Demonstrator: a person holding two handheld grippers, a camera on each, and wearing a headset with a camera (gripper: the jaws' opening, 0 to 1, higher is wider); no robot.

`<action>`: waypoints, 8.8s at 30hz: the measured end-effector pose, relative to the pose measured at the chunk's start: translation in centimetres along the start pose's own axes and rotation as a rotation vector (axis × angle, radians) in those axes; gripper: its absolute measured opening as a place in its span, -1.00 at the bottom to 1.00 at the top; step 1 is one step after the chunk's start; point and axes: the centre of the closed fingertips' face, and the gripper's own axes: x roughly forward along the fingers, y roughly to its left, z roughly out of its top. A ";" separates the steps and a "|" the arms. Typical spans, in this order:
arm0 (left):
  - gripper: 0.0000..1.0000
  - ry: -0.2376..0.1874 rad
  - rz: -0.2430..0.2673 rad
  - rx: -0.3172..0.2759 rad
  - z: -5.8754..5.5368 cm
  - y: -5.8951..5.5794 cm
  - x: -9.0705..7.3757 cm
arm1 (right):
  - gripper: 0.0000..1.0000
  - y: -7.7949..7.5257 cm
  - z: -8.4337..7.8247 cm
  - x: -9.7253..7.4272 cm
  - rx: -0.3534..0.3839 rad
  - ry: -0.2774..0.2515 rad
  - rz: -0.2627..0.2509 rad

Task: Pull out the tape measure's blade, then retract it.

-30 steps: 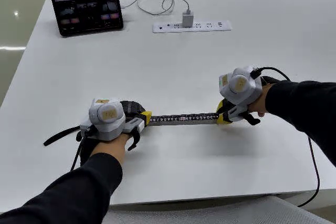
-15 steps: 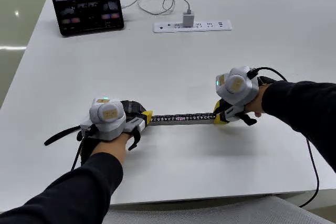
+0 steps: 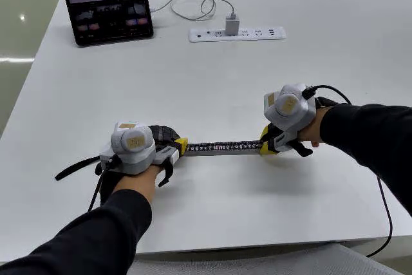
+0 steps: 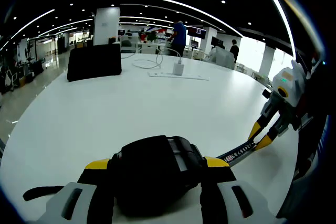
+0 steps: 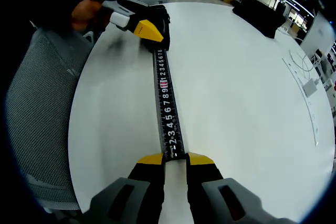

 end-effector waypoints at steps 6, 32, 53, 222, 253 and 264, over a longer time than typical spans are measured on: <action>0.25 -0.001 0.000 0.000 0.0 0.0 0.0 | -0.79 0.1 0.2 0.1 0.003 0.001 -0.002; 0.25 0.002 -0.004 -0.001 0.0 0.1 0.0 | -0.79 0.2 2.0 1.1 0.004 -0.016 -0.009; 0.25 0.000 -0.007 -0.004 0.0 0.1 0.0 | -0.80 0.4 3.6 1.7 0.011 -0.064 -0.002; 0.24 0.010 -0.051 -0.073 0.0 0.2 -0.2 | -0.79 2.4 15.6 7.2 0.001 -0.248 0.033; 0.28 0.015 -0.050 -0.061 0.0 0.1 -0.2 | -0.76 2.5 15.7 7.3 -0.017 -0.249 0.035; 0.31 0.037 -0.091 -0.075 0.0 0.1 -0.2 | -0.62 2.1 15.5 7.2 -0.019 -0.244 0.012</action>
